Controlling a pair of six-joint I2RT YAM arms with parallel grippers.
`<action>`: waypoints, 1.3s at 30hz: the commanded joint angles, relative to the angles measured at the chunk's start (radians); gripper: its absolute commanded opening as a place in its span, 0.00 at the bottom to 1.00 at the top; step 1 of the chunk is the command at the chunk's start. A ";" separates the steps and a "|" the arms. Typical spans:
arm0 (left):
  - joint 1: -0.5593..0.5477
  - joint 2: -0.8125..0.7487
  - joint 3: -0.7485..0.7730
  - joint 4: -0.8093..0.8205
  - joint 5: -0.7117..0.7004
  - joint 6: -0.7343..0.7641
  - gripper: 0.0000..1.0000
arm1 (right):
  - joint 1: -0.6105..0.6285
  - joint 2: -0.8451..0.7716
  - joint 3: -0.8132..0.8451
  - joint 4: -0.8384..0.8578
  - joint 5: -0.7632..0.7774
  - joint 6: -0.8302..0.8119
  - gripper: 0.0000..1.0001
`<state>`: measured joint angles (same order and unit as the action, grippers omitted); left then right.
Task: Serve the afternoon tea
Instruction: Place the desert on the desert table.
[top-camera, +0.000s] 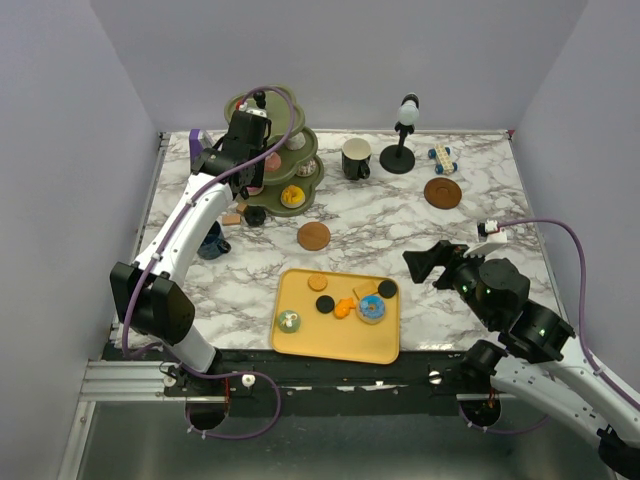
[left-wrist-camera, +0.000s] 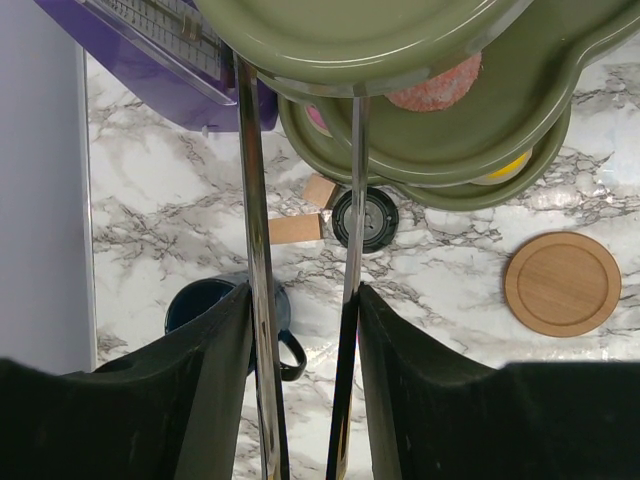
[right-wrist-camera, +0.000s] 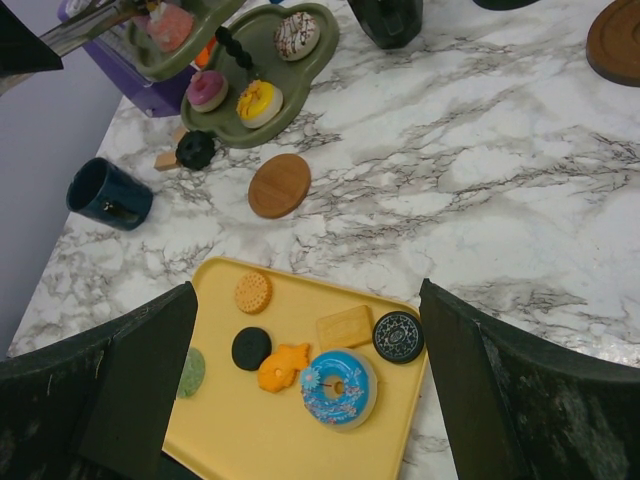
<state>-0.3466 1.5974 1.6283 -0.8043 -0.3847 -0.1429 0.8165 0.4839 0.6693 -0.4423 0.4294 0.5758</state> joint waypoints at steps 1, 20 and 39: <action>0.005 0.003 0.022 -0.001 -0.008 -0.006 0.52 | 0.005 -0.008 -0.005 0.007 0.004 -0.001 1.00; 0.017 -0.021 -0.010 0.011 -0.049 0.011 0.54 | 0.005 -0.018 -0.007 0.004 0.004 -0.002 1.00; 0.021 -0.099 -0.012 0.011 -0.016 -0.015 0.58 | 0.004 -0.005 -0.008 0.007 0.000 -0.002 1.00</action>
<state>-0.3290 1.5803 1.6234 -0.8059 -0.4088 -0.1436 0.8165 0.4759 0.6693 -0.4427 0.4294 0.5758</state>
